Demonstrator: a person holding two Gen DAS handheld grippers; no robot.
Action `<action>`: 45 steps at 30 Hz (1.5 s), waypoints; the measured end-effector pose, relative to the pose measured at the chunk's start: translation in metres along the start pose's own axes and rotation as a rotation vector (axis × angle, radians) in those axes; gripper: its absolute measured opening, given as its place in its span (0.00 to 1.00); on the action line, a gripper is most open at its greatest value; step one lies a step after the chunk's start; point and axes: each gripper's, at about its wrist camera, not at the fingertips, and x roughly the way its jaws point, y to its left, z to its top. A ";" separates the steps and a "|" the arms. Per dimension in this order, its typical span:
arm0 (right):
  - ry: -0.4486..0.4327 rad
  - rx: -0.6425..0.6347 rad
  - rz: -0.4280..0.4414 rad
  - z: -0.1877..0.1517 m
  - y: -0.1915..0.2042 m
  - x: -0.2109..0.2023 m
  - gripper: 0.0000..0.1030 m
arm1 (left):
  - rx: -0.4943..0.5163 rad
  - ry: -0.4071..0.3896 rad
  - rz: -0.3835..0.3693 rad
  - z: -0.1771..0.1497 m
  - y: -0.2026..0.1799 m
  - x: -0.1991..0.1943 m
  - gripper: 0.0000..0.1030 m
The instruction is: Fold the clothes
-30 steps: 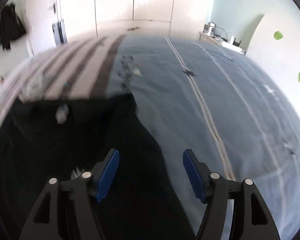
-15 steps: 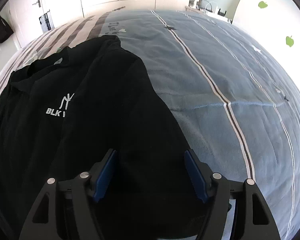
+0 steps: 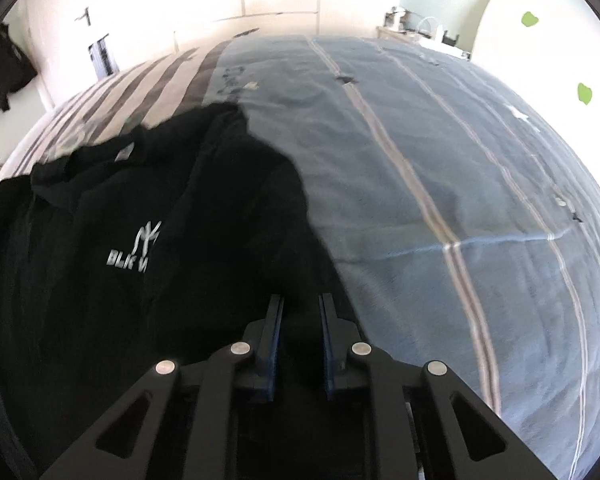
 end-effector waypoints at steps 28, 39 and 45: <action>0.015 0.027 -0.193 0.100 -0.122 0.040 0.44 | -0.131 -0.042 -0.161 -0.042 -0.020 -0.065 0.70; 0.064 0.046 -0.116 0.019 -0.071 0.042 0.55 | -0.096 0.004 -0.253 -0.066 -0.050 -0.069 0.70; 0.077 -0.025 -0.139 0.022 -0.067 0.054 0.07 | -0.099 0.025 -0.261 -0.075 -0.058 -0.067 0.70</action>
